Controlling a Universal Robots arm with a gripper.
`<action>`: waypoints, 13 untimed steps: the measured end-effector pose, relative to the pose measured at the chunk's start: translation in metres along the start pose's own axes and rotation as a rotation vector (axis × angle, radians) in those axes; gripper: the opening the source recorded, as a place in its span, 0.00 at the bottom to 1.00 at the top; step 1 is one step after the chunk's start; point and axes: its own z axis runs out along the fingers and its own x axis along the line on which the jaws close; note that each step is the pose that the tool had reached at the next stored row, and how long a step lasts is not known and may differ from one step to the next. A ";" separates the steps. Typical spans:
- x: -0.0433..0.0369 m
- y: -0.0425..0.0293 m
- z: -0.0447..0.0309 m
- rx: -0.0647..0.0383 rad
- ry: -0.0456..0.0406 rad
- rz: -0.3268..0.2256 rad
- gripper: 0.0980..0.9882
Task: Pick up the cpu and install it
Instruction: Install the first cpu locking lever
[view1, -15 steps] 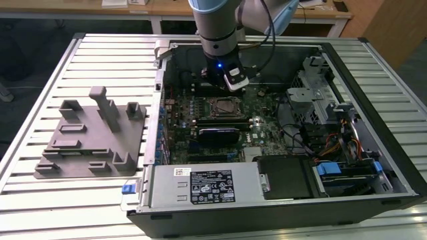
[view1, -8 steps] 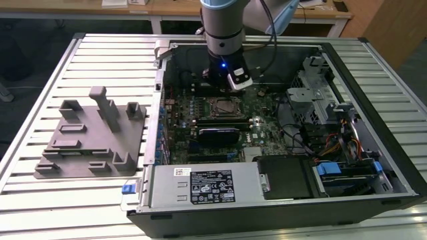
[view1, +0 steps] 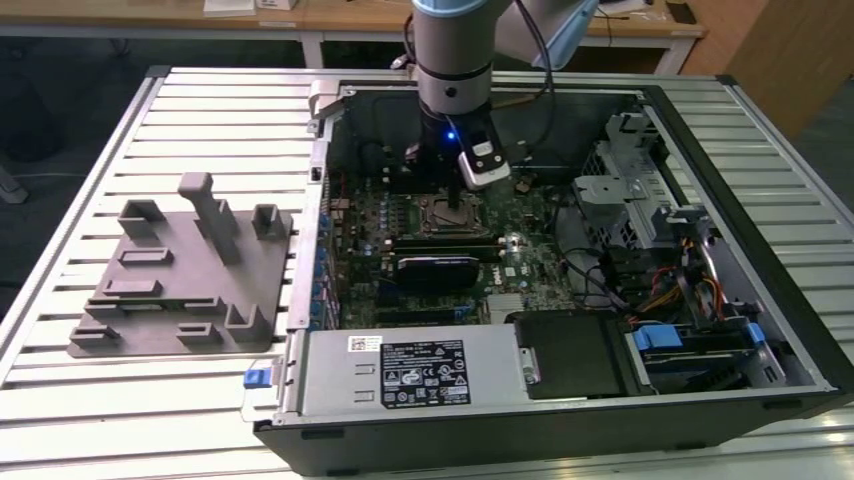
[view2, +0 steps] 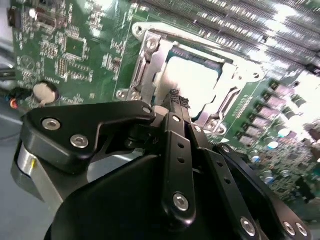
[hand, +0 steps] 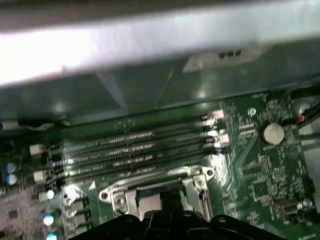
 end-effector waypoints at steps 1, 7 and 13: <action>-0.0007 -0.0013 0.0000 0.005 0.0057 0.000 0.01; -0.0025 -0.0037 0.0001 0.019 0.0352 0.001 0.01; -0.0031 -0.0033 -0.0057 0.019 0.0352 0.001 0.01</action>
